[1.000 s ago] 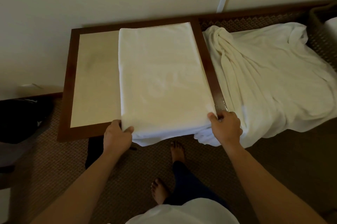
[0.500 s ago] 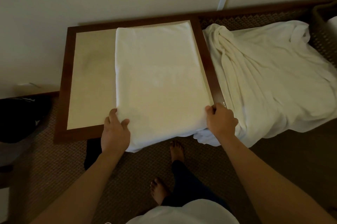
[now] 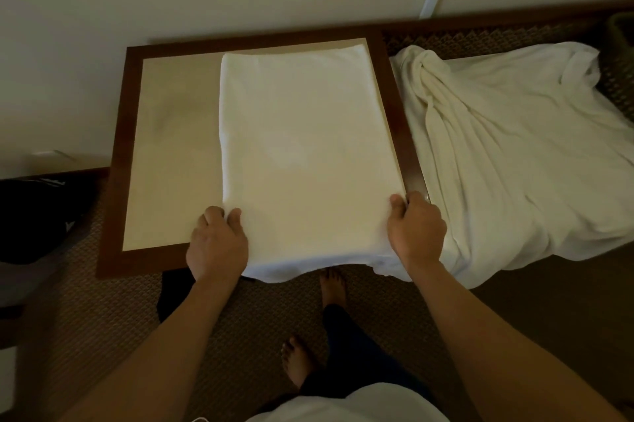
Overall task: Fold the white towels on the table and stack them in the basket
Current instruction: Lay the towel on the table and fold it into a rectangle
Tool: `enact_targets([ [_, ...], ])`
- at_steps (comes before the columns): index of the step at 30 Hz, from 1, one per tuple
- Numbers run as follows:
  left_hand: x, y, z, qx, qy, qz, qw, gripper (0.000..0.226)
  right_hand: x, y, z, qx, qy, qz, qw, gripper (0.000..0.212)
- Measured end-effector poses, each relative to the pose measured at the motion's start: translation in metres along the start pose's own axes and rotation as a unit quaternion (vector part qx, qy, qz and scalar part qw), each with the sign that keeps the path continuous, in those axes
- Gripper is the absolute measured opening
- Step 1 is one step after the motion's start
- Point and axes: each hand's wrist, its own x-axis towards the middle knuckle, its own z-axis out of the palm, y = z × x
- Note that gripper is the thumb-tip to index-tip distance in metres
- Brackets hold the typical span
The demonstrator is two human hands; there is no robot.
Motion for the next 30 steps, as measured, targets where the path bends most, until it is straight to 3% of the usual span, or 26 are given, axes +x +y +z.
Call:
enact_targets([
  [3, 0.006, 0.005, -0.001, -0.023, -0.004, -0.033, 0.999, 0.026, 0.005, -0.007, 0.003, 0.019, 0.001, 0.024, 1.000, 0.027],
  [7, 0.031, 0.025, -0.009, -0.110, -0.030, -0.027, 0.993, 0.045, 0.023, -0.014, 0.004, 0.028, -0.025, -0.016, 0.999, 0.037],
  [9, 0.047, 0.033, -0.011, -0.155, -0.051, -0.064, 0.985, 0.049, 0.033, -0.017, 0.003, 0.040, -0.048, -0.045, 0.997, 0.035],
  [15, 0.050, 0.028, -0.002, -0.074, -0.017, -0.081, 0.994, 0.039, 0.046, -0.017, 0.004, 0.013, -0.083, -0.032, 0.996, 0.026],
  [20, 0.085, 0.041, -0.008, -0.115, -0.038, -0.078, 0.990, 0.049, 0.060, -0.032, 0.006, 0.036, -0.087, -0.017, 0.995, 0.035],
  [24, 0.109, 0.039, -0.014, -0.136, -0.041, -0.065, 0.988, 0.030, 0.076, -0.038, 0.007, 0.048, -0.090, -0.042, 0.994, 0.026],
  [26, 0.116, 0.040, -0.014, -0.134, -0.025, -0.069, 0.988, 0.034, 0.083, -0.043, 0.010, 0.061, -0.092, -0.029, 0.994, 0.023],
  [30, 0.140, 0.058, -0.012, -0.196, -0.040, -0.108, 0.974, 0.043, 0.107, -0.064, 0.014, 0.122, -0.106, 0.009, 0.987, 0.035],
])
